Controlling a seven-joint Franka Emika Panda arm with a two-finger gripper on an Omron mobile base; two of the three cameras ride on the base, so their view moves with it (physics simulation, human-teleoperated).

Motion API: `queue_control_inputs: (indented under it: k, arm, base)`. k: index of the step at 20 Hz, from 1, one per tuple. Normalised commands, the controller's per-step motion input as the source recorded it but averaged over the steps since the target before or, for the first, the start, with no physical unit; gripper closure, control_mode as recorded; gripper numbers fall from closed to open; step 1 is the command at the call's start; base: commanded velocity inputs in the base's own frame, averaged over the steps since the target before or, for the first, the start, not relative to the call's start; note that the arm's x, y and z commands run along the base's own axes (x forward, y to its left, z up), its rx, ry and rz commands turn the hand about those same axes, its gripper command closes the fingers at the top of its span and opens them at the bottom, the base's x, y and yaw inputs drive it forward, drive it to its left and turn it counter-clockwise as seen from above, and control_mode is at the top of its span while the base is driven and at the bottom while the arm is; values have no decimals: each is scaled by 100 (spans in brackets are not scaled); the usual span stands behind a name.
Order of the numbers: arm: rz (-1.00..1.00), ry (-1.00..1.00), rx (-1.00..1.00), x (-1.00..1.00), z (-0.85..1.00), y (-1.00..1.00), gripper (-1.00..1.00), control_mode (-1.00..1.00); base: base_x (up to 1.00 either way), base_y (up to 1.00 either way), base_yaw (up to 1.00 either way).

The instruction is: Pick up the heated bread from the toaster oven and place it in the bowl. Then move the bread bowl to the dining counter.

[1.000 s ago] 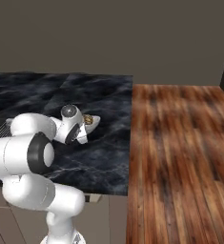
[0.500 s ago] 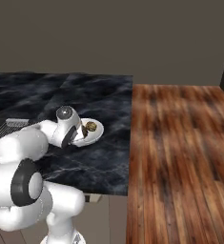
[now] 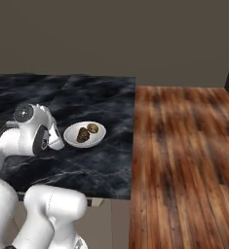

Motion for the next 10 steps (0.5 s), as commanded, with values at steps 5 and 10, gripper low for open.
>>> queue_control_inputs:
  k: [5,10]
  arm:
    - [16,-31,-25,-100,100,82,-100,-100]
    - [10,-53,-32,-77,100,97,-100,-100]
  base:
    - [0,0,0]
    - [0,0,0]
